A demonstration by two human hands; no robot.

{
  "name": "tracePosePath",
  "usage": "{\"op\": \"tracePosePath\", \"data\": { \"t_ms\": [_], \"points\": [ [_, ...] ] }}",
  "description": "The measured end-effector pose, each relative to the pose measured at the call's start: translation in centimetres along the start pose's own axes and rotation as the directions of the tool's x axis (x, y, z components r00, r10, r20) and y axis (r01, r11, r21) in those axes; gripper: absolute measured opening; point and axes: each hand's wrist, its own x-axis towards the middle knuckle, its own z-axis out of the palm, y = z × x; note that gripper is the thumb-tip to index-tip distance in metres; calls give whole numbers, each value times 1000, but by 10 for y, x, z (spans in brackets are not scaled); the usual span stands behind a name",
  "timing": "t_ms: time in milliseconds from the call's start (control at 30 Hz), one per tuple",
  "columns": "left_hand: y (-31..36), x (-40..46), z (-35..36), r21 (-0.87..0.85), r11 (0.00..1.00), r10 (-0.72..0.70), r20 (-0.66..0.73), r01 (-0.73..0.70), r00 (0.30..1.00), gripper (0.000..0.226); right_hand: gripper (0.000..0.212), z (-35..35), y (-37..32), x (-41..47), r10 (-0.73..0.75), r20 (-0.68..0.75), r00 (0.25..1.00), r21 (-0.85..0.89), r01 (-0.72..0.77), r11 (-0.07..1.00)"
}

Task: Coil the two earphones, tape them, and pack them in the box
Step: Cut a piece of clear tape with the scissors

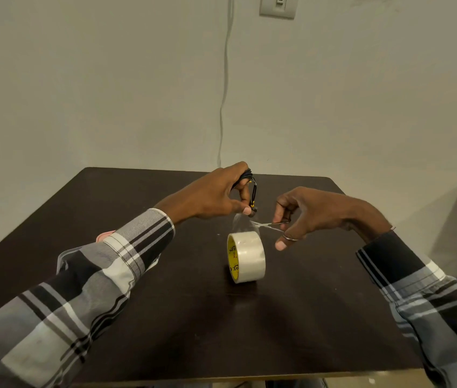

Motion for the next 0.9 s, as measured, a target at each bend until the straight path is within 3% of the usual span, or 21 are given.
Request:
{"op": "tracePosePath", "data": {
  "t_ms": [333, 667, 900],
  "points": [
    [2, -1, -4, -9, 1000, 7, 49, -7, 999, 39, 46, -3, -6, 4, -12, -40, 999, -106, 7, 994],
    [5, -4, -3, -9, 1000, 20, 28, -20, 999, 40, 40, 1, -11, 10, -32, 19, 999, -38, 33, 999],
    [-1, -4, -2, -13, 1000, 3, -11, -3, 1000, 41, 31, 6, -4, 16, -33, -51, 998, 21, 34, 999]
  ]
}}
